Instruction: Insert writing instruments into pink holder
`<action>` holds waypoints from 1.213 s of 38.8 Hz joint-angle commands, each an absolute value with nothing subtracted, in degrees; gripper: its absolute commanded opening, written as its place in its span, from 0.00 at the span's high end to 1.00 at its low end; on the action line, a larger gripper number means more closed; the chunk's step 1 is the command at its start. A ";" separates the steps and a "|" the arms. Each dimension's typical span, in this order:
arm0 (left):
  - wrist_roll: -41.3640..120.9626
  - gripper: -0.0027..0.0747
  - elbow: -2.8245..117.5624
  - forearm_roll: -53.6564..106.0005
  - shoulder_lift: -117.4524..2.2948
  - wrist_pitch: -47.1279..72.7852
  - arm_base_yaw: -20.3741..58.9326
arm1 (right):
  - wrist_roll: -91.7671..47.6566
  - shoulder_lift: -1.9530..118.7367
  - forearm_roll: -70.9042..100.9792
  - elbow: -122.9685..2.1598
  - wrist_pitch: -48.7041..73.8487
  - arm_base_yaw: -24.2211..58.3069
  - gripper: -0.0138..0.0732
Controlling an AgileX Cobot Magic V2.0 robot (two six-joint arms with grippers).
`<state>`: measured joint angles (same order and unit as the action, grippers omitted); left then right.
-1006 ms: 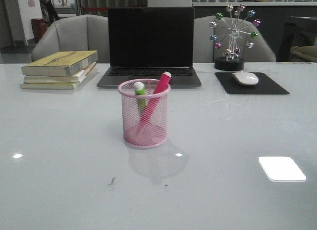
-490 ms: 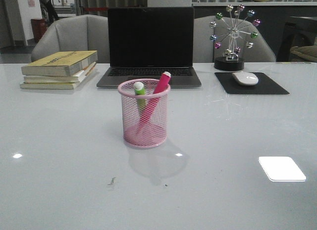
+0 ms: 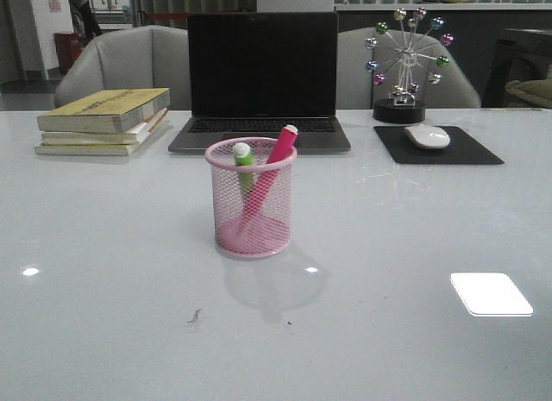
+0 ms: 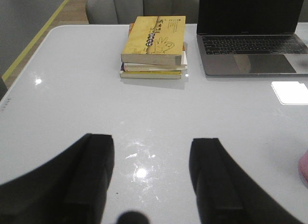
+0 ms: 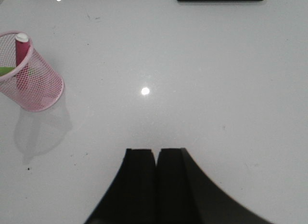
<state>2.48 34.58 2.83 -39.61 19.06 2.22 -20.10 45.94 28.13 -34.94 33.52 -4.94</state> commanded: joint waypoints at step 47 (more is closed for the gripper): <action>2.35 0.41 36.29 3.36 -39.76 13.98 2.20 | 4.29 10.75 4.94 -14.32 11.87 -5.32 0.78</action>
